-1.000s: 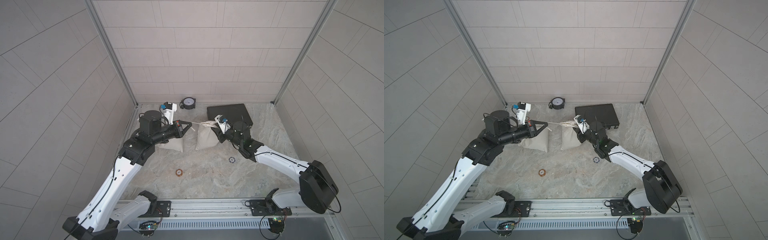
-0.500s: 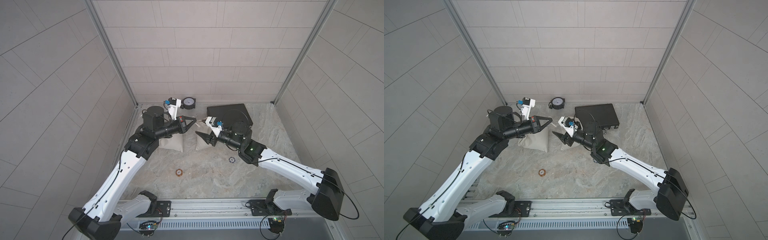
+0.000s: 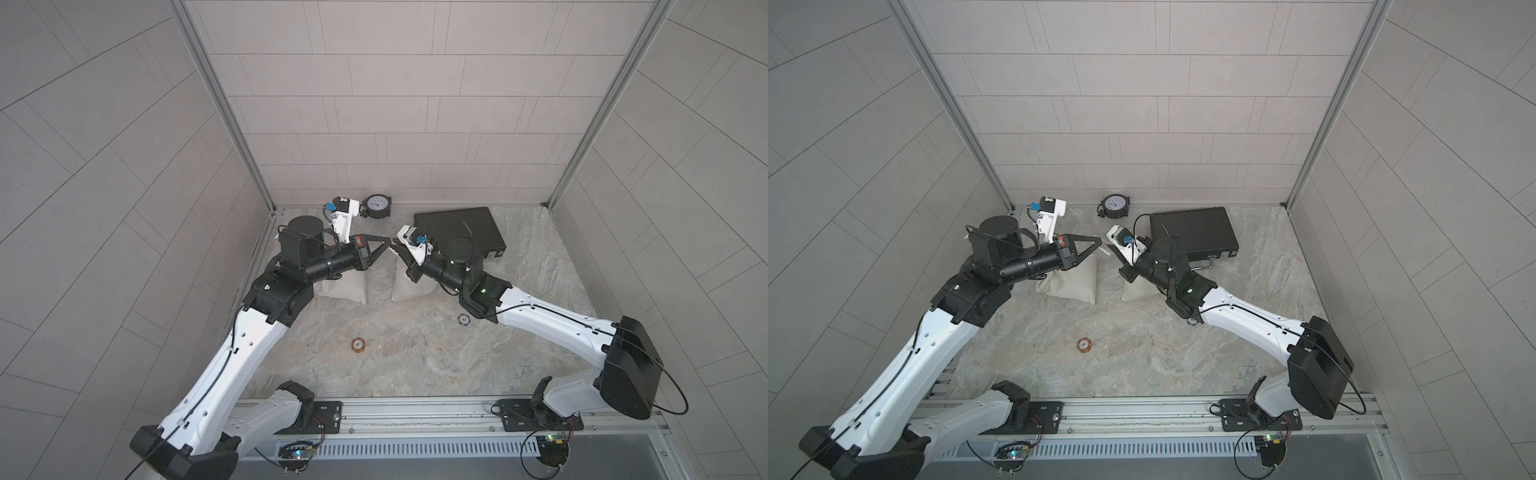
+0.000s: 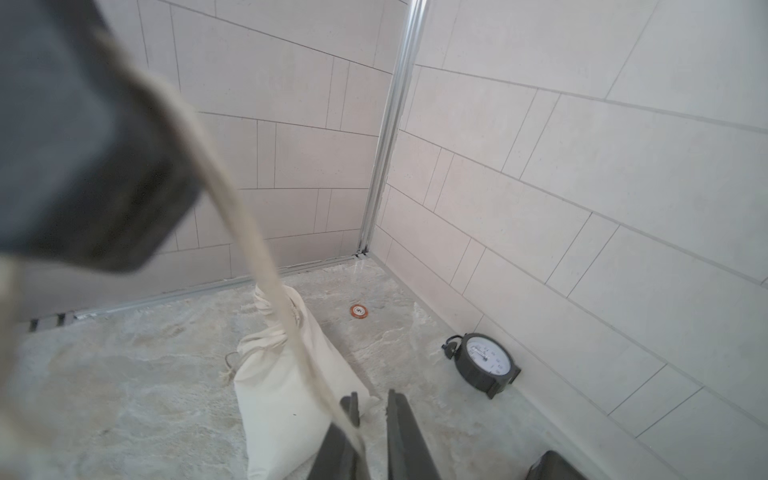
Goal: Close the soil bag
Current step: Frap the soil bag at the center of the board.
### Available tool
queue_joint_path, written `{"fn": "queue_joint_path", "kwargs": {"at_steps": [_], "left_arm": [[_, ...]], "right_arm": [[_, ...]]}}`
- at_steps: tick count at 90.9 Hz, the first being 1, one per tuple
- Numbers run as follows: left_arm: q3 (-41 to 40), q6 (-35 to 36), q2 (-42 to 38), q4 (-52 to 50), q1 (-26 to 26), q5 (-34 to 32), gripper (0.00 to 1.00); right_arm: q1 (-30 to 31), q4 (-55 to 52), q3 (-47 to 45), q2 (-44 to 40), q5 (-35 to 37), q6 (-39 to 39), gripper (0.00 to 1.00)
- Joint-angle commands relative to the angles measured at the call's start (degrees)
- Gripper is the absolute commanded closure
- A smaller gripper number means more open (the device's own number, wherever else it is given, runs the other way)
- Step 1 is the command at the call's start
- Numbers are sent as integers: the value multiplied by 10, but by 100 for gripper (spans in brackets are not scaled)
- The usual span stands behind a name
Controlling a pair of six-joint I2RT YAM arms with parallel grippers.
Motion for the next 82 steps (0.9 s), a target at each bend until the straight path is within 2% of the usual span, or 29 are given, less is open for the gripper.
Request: {"fn": "queue_joint_path", "kwargs": {"at_steps": [1,21,36,52,70,78,82], "left_arm": [[7,12,-36,-3,4,-27,100],[30,20,-70,-46,12,-70,100],[39,17,-101,-53,13,-93,100],[56,37,-130,-87,21,-147,100],[55,43,-136,-101,30,-167,100],[44,45,-128,-95,32,-160,100],[36,46,-120,-92,33,-150,100]], "right_arm": [[-2,-13,-28,-4,97,-10,92],[-46,-45,-124,-37,166,-17,92],[-79,-110,-135,-41,235,-24,90],[-155,-191,-128,-35,272,18,89],[-199,-224,-124,-34,253,51,89],[-196,-237,-113,-39,186,58,89],[-192,-242,-105,-43,130,47,86]]}}
